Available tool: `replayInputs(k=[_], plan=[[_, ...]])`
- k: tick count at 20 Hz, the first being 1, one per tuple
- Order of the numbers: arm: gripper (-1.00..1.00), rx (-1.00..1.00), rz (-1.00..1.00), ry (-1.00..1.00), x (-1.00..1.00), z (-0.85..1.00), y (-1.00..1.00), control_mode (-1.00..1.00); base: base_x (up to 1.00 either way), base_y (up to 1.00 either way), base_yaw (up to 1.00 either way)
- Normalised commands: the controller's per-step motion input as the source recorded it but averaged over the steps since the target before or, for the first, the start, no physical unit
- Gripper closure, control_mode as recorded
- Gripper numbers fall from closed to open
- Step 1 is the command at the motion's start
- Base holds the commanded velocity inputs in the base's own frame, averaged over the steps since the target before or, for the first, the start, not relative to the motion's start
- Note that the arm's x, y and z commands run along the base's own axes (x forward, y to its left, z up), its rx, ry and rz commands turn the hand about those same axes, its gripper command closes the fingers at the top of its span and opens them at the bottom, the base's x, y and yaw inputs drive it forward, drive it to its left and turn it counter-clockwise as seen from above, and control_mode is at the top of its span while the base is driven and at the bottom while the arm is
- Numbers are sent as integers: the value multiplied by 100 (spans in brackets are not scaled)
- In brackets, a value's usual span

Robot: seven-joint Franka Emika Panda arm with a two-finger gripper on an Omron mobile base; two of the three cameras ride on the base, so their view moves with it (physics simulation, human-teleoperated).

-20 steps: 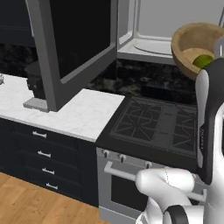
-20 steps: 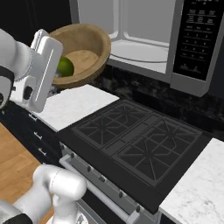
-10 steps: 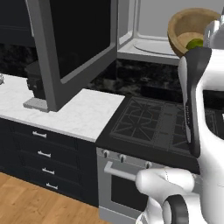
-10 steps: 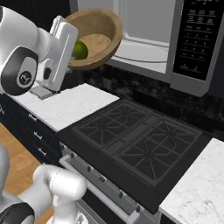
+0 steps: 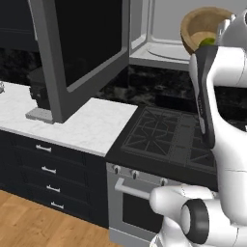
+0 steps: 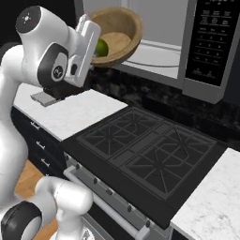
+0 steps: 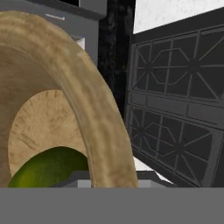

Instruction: Pick the lime from the sink and place it in the bowl. Then pick the bowl and place it in the microwave. Then close the microwave door and press the start button.

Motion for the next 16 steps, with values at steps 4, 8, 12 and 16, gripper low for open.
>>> replayInputs(k=[4,8,12,16], plan=[[100,0,0,4,65,0,-10,-100,0,0,0],[100,1,0,4,61,1,-23,-100,0,0,0],[100,0,0,6,51,0,-20,-100,0,0,0],[100,0,0,5,53,0,-10,-100,0,0,0]])
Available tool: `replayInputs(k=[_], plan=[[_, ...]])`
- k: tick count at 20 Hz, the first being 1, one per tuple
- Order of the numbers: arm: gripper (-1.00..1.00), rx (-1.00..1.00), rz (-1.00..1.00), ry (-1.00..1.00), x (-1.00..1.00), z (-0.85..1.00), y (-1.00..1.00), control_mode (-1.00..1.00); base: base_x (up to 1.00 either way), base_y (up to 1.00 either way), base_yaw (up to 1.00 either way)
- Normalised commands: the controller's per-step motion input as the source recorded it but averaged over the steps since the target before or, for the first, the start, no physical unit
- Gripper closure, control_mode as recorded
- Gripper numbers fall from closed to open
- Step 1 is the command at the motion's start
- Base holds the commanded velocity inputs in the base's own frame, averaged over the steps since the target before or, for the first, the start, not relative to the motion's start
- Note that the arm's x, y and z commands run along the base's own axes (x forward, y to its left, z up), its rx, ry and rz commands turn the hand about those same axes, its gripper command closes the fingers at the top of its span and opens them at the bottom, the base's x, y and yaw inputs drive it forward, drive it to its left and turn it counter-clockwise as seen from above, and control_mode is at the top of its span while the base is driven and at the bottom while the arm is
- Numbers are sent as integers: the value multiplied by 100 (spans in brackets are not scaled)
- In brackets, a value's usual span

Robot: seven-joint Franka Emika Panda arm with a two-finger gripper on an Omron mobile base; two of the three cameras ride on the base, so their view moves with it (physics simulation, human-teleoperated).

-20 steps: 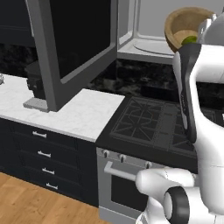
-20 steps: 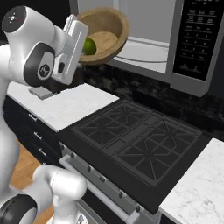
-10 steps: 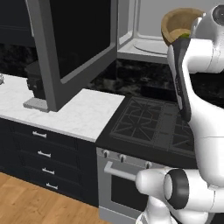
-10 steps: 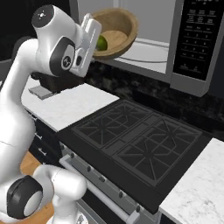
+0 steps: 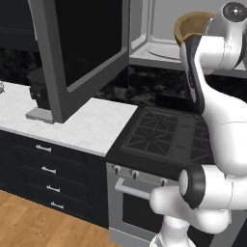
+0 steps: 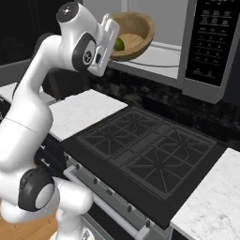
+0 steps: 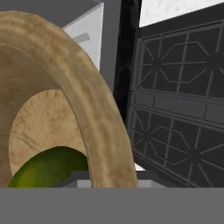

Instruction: Pick the lime from the sink and place it in the bowl. Then pick the bowl and place it in the microwave. Then close the microwave door and press the start button.

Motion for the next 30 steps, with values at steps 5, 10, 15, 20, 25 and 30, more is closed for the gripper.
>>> replayInputs(k=[5,10,15,20,25,30], plan=[[100,0,0,5,49,0,-15,-100,0,0,0],[100,0,0,5,34,-16,-14,-100,0,0,0],[100,0,0,9,28,-32,-10,-100,0,0,0],[100,0,2,1,33,-15,-11,-100,0,0,0],[100,2,1,-1,40,10,-13,-100,0,0,0],[100,1,0,2,48,16,-8,-100,0,0,0]])
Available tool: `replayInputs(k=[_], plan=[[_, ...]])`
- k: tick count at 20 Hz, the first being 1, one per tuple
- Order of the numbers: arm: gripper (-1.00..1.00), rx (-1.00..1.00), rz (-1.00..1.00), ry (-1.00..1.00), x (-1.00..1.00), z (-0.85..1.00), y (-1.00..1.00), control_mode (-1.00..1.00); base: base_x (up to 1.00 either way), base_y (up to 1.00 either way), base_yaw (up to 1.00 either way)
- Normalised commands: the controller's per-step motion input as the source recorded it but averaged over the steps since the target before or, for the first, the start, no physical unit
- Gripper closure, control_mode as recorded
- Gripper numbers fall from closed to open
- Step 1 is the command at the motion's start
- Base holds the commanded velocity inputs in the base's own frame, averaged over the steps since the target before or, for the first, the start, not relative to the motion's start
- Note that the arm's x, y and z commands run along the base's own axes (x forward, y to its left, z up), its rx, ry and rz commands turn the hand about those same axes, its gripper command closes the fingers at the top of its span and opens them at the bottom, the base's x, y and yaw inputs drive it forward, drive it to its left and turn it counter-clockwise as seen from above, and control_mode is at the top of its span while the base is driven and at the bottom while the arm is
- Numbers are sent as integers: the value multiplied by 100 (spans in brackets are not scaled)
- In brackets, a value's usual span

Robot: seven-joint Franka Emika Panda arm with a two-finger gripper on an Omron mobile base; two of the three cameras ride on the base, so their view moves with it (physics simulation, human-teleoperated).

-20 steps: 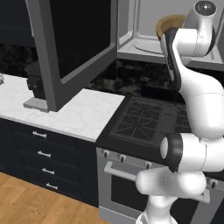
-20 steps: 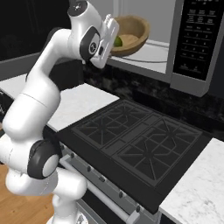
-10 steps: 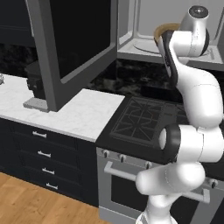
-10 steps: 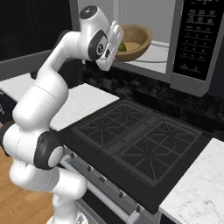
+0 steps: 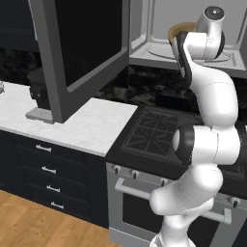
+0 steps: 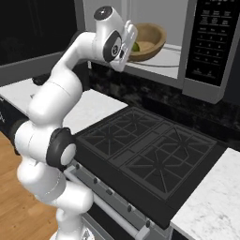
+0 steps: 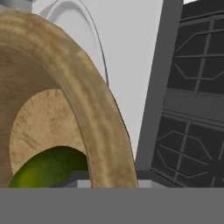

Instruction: Pick the lime from the sink and place it in the bowl. Then pick the bowl and place it in the microwave. Then close the microwave door and press the start button.

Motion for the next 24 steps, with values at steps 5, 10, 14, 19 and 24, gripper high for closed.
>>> replayInputs(k=[5,10,14,19,24], plan=[[100,1,0,8,55,1,-26,-100,0,0,0],[100,0,5,10,50,-14,-26,-100,0,0,0],[100,0,6,10,40,-50,-11,-100,0,0,0],[100,0,5,2,34,-51,-5,-100,0,0,0],[-100,0,4,-2,49,-48,0,-100,0,0,0]])
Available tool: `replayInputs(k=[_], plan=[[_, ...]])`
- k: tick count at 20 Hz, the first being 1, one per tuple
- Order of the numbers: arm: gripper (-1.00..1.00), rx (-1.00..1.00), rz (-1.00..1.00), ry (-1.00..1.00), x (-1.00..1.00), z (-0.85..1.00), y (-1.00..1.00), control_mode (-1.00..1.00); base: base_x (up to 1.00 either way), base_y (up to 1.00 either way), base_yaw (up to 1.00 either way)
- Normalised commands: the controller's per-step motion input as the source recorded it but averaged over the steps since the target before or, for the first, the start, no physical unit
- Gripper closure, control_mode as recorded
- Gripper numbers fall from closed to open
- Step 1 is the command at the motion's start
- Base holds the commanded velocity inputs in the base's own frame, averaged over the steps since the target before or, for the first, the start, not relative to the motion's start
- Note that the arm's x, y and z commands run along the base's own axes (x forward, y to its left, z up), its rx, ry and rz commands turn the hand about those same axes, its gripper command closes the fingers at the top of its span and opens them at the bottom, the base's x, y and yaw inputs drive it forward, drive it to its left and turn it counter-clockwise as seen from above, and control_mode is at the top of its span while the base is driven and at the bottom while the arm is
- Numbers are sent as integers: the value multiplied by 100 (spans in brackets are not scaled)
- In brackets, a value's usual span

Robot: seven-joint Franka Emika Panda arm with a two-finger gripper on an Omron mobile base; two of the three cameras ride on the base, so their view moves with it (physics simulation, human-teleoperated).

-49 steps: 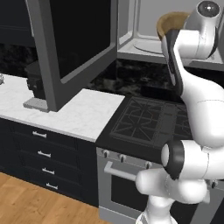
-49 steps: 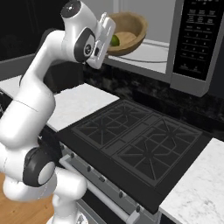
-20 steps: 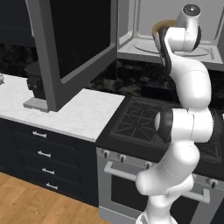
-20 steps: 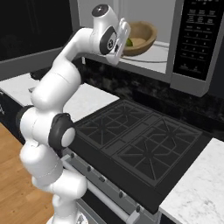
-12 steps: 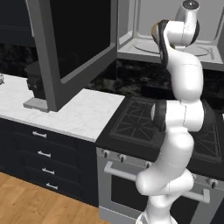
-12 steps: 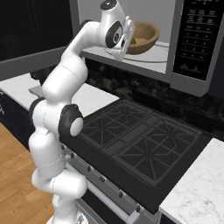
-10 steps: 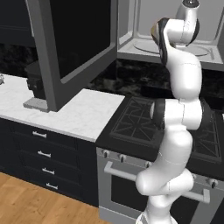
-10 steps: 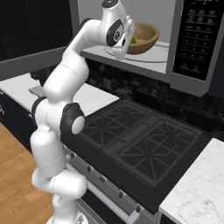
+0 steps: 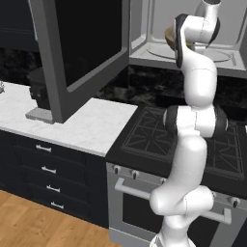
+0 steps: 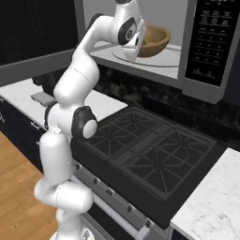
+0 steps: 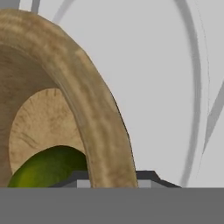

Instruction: Pick the lime from the sink and place it in the bowl. Then pick the bowl and place it in the microwave. Then close the microwave door and press the start button.

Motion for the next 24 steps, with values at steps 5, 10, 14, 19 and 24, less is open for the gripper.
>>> replayInputs(k=[5,10,14,19,24], plan=[[-100,0,2,-15,38,-18,0,-100,0,0,0],[-100,1,3,-37,8,-2,2,-100,0,0,0],[-100,1,1,-59,-2,-1,50,-100,0,0,0],[-100,0,0,-56,-39,0,36,-100,0,0,0],[-100,0,0,-17,-92,-5,7,-100,0,0,0]])
